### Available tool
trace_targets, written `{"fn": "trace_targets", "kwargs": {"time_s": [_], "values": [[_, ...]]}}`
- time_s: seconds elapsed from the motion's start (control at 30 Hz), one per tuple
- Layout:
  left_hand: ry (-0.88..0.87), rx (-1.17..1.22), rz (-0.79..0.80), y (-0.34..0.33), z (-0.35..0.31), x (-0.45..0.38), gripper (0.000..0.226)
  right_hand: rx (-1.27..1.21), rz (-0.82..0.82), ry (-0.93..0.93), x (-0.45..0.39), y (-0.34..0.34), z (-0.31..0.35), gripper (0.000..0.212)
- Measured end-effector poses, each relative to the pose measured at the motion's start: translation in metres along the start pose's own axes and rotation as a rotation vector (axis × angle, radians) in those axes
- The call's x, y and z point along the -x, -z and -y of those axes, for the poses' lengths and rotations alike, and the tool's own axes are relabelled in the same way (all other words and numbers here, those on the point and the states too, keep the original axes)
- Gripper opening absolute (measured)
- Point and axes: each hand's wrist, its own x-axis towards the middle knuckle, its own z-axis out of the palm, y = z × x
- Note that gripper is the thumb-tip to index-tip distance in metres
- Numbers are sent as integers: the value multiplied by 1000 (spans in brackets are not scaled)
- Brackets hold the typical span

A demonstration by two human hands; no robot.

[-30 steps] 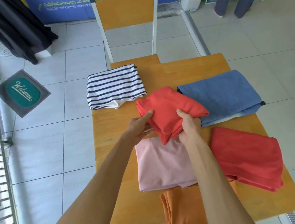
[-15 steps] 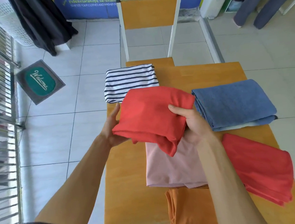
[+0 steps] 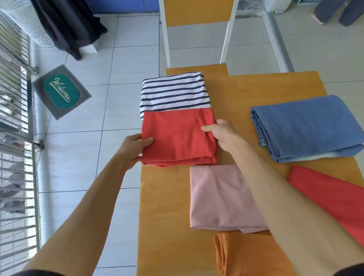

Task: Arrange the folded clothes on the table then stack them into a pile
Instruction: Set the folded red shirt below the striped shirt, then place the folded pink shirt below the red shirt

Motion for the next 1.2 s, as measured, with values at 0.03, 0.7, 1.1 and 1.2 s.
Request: {"fn": "trace_targets", "kwargs": {"time_s": [0.03, 0.7, 1.1, 1.2], "values": [[-4, -43, -35, -3, 5, -3, 31, 82, -50, 16, -6, 0, -4, 30], [-15, 80, -492, -54, 81, 77, 66, 159, -516, 270, 89, 35, -54, 26], [-23, -267, -66, -141, 100, 105, 34, 629, -661, -84, 136, 95, -137, 88], [18, -260, -38, -139, 97, 102, 35, 604, -600, -92, 130, 99, -139, 89]]}}
